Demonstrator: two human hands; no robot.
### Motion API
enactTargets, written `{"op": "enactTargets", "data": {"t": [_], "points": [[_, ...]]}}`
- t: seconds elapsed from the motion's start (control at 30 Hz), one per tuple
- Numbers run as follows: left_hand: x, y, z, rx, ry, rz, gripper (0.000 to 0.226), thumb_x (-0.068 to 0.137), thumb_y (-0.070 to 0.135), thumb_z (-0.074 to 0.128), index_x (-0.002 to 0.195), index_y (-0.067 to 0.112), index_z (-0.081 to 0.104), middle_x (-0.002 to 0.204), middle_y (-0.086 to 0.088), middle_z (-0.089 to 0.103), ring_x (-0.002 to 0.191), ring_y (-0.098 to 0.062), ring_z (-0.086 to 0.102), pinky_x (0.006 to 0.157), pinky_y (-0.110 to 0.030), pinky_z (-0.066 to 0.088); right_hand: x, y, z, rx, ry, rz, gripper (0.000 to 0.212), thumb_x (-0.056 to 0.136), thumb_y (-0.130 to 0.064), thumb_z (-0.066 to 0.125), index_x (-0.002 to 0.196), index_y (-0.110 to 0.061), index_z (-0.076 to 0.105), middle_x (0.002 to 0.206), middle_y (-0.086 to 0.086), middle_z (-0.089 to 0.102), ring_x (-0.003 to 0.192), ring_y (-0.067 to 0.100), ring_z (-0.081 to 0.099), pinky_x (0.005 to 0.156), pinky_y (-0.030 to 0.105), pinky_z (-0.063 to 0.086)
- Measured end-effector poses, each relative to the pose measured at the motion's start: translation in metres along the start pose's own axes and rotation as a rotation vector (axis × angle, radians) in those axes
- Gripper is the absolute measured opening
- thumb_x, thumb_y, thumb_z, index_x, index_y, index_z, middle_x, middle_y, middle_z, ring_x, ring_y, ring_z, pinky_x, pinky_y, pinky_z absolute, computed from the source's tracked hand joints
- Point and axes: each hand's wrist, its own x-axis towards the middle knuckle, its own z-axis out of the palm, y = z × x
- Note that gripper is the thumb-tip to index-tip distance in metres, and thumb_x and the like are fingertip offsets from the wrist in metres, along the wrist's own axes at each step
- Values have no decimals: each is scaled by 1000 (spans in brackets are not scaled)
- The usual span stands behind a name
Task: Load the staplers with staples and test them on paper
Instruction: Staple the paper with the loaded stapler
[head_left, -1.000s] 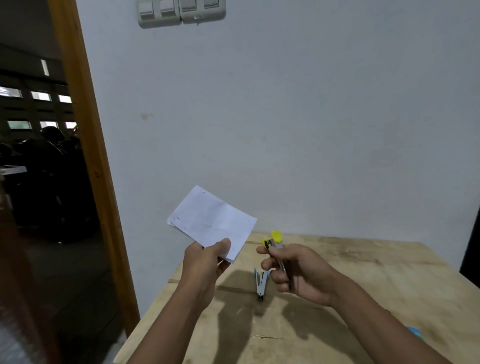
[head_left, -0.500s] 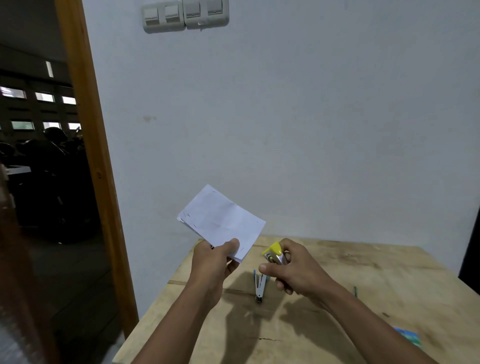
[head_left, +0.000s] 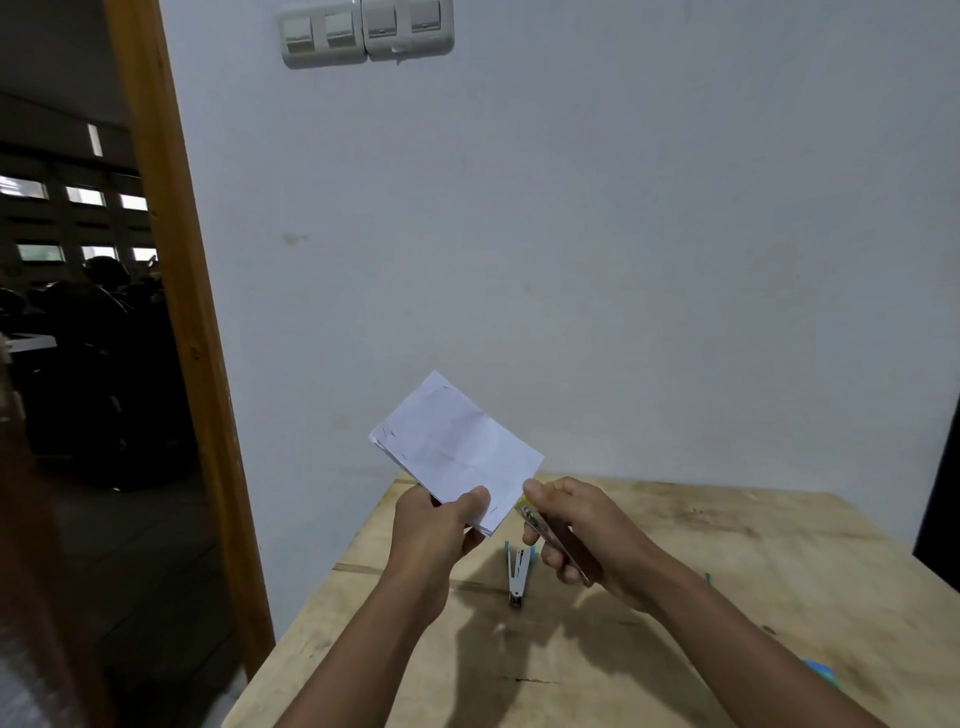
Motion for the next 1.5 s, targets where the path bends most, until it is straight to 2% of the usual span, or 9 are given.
{"op": "enactTargets", "data": {"t": [0.13,0.27,0.37,0.83,1.03,1.13,1.23,1.37,1.5], "points": [[-1,-2,2,15,-5,9,8,87,2,63,92,6,68,80,0,72,68,-13,66,61,-25,54,1,2,2,22,6,14,57,80,-56,70,103,-10,44,85,10,74,54,18,54,45,27,36],[0,-3,1,54,52,34,9,85,2,66,91,7,70,87,-6,75,76,-19,70,69,-33,59,1,1,-2,104,-12,36,74,72,-56,73,114,3,58,93,9,76,55,16,55,47,26,39],[4,-5,0,108,110,60,9,82,2,68,89,6,70,90,-13,75,81,-26,70,79,-43,61,-1,1,-5,138,-38,76,65,71,-55,72,109,-3,69,95,6,76,59,15,54,51,25,40],[5,-8,6,81,32,84,11,90,13,64,88,7,74,87,-3,78,84,-22,74,77,-36,60,4,-1,-2,38,39,120,29,88,-42,66,78,-16,73,84,0,76,72,13,61,52,24,35],[6,-11,6,76,22,48,15,91,13,63,83,3,72,84,-8,76,76,-23,68,75,-36,58,4,-2,3,68,147,68,26,90,-22,69,91,3,73,78,10,71,63,15,60,41,14,39],[8,-14,1,47,52,10,22,90,15,65,86,-6,67,77,-9,68,67,-20,56,68,-32,51,3,1,4,121,56,159,31,89,-33,69,94,-3,72,76,3,72,57,11,62,46,21,42],[12,-15,-8,19,76,-8,28,90,16,65,82,-11,61,74,-9,59,63,-20,46,66,-32,47,5,6,-4,184,5,229,43,84,-52,67,99,-12,66,72,-1,62,50,9,46,46,22,31],[13,-18,-16,-54,93,-40,20,90,15,65,80,-2,65,73,-6,58,59,-19,43,67,-29,50,11,19,-6,257,161,229,34,77,-30,81,84,-15,52,59,-3,37,42,9,23,40,19,21],[12,-25,-16,-98,83,-69,18,91,13,65,85,-4,69,67,-4,61,57,-17,46,66,-28,52,14,29,17,243,229,234,36,76,-28,83,95,-2,67,76,7,69,42,10,28,41,21,26]]}}
